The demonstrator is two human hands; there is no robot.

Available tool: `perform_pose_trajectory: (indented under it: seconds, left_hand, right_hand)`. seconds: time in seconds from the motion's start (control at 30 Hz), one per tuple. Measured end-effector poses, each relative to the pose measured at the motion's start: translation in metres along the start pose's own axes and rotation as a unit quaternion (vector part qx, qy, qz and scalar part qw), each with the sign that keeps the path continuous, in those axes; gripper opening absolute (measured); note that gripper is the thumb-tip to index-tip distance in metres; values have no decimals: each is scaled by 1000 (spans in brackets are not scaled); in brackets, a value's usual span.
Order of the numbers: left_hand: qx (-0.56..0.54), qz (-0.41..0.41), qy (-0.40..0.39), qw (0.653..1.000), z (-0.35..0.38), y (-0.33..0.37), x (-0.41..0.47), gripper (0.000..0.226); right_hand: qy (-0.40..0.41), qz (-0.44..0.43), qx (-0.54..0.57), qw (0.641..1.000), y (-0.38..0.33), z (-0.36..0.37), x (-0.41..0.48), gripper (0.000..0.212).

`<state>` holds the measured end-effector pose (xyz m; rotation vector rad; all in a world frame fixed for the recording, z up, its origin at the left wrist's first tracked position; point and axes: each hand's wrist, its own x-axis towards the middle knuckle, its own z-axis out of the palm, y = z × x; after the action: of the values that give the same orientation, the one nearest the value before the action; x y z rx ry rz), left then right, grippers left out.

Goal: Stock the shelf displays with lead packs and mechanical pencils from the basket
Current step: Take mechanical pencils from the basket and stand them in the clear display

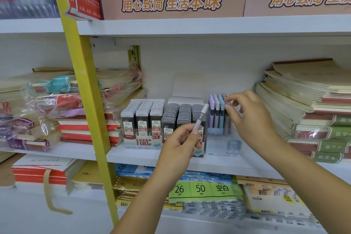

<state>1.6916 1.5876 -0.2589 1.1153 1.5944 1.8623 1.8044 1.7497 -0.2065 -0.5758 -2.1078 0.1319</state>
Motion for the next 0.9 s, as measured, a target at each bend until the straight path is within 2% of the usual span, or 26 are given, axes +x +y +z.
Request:
perform_pose_trajectory:
  seconds: [0.07,0.13,0.17,0.23,0.33,0.4,0.47,0.5,0.57,0.7,0.9]
  left_hand:
    - [9,8,-4,1000,3,2,1,20]
    - [14,18,-12,1000,6,3,2,19]
    - [18,21,-17,999,9,4,2,19]
    - [31,23,-28,999,14,6,1,18]
    - [112,67,-5,991,19,5,2,17]
    - [261,159,64,950,18,2,4,24]
    - [390,263,123,874,15,3,7,33]
    - [430,298,131,842,13,3,11,36]
    - [490,327,116,800,12,0,19,41]
    - [552,319,69,767,9,-6,31,41]
    - [573,338,71,743,3,-16,36,30]
  right_hand:
    - [-11,38,161,986,-13,-7,-7,11]
    - [-83,94,316,940,-28,-12,-10,14]
    - [-119,109,359,919,-32,-13,-11,17]
    - [-150,122,399,896,-35,-14,-12,18]
    - [-78,137,425,891,-29,-23,-7,15]
    - [8,125,418,900,-18,-37,-1,15]
    - [63,92,385,916,-7,-49,3,16]
    - [76,74,362,926,-2,-52,4,17]
    - [71,46,299,951,4,-53,3,17]
    - [25,35,168,985,10,-44,-1,22]
    - [-9,16,164,986,7,-26,-7,21]
